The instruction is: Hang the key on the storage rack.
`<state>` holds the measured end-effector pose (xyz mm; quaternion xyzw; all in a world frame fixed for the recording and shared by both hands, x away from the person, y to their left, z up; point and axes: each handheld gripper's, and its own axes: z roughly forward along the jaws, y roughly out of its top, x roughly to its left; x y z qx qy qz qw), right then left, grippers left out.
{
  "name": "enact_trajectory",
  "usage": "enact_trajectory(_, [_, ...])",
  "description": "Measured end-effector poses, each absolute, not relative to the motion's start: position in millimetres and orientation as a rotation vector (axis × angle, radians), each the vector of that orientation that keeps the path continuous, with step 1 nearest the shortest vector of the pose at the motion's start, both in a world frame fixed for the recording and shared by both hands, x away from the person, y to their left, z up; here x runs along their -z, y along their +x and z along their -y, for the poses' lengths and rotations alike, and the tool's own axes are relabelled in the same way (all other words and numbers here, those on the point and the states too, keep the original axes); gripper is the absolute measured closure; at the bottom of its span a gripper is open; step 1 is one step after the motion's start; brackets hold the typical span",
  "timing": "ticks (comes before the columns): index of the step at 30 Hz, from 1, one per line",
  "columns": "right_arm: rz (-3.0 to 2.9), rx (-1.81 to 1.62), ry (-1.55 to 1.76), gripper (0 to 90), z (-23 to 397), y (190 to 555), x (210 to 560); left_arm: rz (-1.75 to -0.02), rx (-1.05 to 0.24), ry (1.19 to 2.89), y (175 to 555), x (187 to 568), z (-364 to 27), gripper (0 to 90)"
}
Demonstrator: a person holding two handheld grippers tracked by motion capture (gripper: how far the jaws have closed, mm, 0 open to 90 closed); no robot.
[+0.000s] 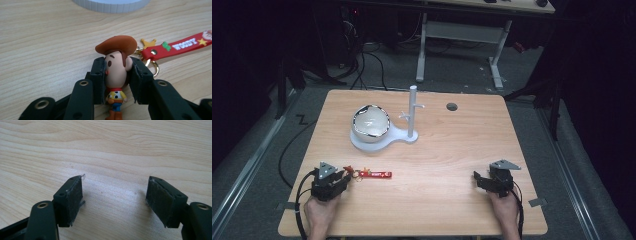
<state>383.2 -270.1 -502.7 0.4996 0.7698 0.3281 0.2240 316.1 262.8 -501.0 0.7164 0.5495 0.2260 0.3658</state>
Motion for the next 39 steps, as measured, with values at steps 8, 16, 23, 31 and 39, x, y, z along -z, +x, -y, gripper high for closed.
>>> enact_trajectory(8, [-2.125,-0.906,1.379,29.8,270.1,383.2,502.7,-1.351,-0.536,1.829,315.5,484.6,-258.0,67.2])
enact_trajectory(16, [-2.124,-0.906,1.379,29.8,270.1,383.2,502.7,-1.281,-0.488,1.773,318.4,463.7,-251.8,67.2])
enact_trajectory(23, [-2.125,-0.906,1.379,29.8,270.2,383.3,502.7,-1.215,-0.469,1.775,324.9,445.0,-239.8,67.3])
enact_trajectory(31, [-2.125,-0.907,1.378,29.8,270.3,383.3,502.7,-1.145,-0.457,1.768,334.0,422.3,-226.5,67.2])
enact_trajectory(39, [-2.126,-0.907,1.377,29.8,270.5,383.3,502.7,-1.068,-0.494,1.805,344.3,399.1,-205.6,67.3])
